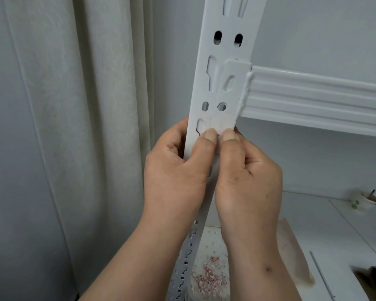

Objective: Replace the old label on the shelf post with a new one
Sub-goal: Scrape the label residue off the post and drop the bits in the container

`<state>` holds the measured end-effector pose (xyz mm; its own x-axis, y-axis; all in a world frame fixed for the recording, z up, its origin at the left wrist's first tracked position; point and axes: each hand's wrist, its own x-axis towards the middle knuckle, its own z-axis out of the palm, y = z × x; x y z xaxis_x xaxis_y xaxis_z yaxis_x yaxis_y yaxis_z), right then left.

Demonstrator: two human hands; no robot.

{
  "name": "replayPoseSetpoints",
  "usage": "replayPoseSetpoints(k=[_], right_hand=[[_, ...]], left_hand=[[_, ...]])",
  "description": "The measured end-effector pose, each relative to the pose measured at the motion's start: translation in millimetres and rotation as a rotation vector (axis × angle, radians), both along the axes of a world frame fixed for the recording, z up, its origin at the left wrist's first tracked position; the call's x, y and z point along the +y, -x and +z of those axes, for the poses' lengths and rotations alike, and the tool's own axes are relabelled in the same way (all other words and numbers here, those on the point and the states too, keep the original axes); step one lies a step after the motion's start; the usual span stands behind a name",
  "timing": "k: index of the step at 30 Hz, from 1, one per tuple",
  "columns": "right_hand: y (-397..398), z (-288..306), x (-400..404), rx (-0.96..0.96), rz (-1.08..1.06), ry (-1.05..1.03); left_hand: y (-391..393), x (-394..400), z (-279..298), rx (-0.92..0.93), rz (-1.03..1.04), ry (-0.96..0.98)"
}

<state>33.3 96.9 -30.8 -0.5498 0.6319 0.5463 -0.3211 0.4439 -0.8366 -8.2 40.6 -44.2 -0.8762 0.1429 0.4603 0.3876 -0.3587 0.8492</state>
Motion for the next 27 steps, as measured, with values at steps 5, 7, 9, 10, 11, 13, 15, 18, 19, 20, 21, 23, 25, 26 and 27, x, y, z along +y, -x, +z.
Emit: replayPoseSetpoints(k=[5,7,9,10,11,13,15,18,19,20,21,23,25,26,27], right_hand=[[-0.3,-2.4,5.8,-0.040,0.029,-0.040],[-0.8,-3.4,5.5,-0.039,0.039,-0.044],[-0.8,-3.2,4.8,-0.021,0.024,-0.040],[-0.5,-2.5,4.3,-0.012,0.016,-0.028],[-0.2,-1.2,3.0,-0.005,0.011,-0.013],[0.3,0.9,1.3,-0.006,-0.001,0.006],[-0.9,2.0,1.7,-0.008,0.004,0.015],[-5.0,2.4,3.7,-0.030,0.047,0.020],[-6.2,2.3,4.2,-0.040,0.057,0.010],[-6.9,1.9,4.7,-0.046,0.066,0.002],[-6.8,1.4,4.7,-0.052,0.068,0.001],[-4.9,-0.2,3.8,-0.057,0.061,-0.003],[-1.3,-2.3,3.2,-0.047,0.034,-0.005],[0.4,-3.4,3.0,-0.041,0.023,-0.004],[1.6,-4.1,2.8,-0.034,0.015,-0.002]], left_hand=[[-1.5,-2.7,2.3,-0.027,-0.035,-0.015],[-2.2,-3.7,3.2,-0.030,-0.057,-0.018],[-2.5,-3.3,3.9,-0.037,-0.061,-0.020],[-2.3,-2.8,3.6,-0.043,-0.054,-0.019],[-1.7,-2.0,2.8,-0.049,-0.047,-0.023],[0.0,-0.8,1.1,-0.060,-0.044,-0.042],[1.0,-0.7,0.2,-0.062,-0.057,-0.052],[1.7,-2.7,0.1,-0.060,-0.095,-0.060],[2.6,-3.3,-0.6,-0.056,-0.103,-0.058],[3.3,-3.8,-1.5,-0.049,-0.110,-0.057],[3.9,-4.0,-2.5,-0.043,-0.115,-0.056],[4.5,-4.0,-4.0,-0.035,-0.121,-0.058],[4.2,-3.3,-3.5,-0.041,-0.117,-0.068],[3.7,-3.0,-2.9,-0.044,-0.110,-0.071],[3.2,-2.6,-2.3,-0.046,-0.101,-0.069]])
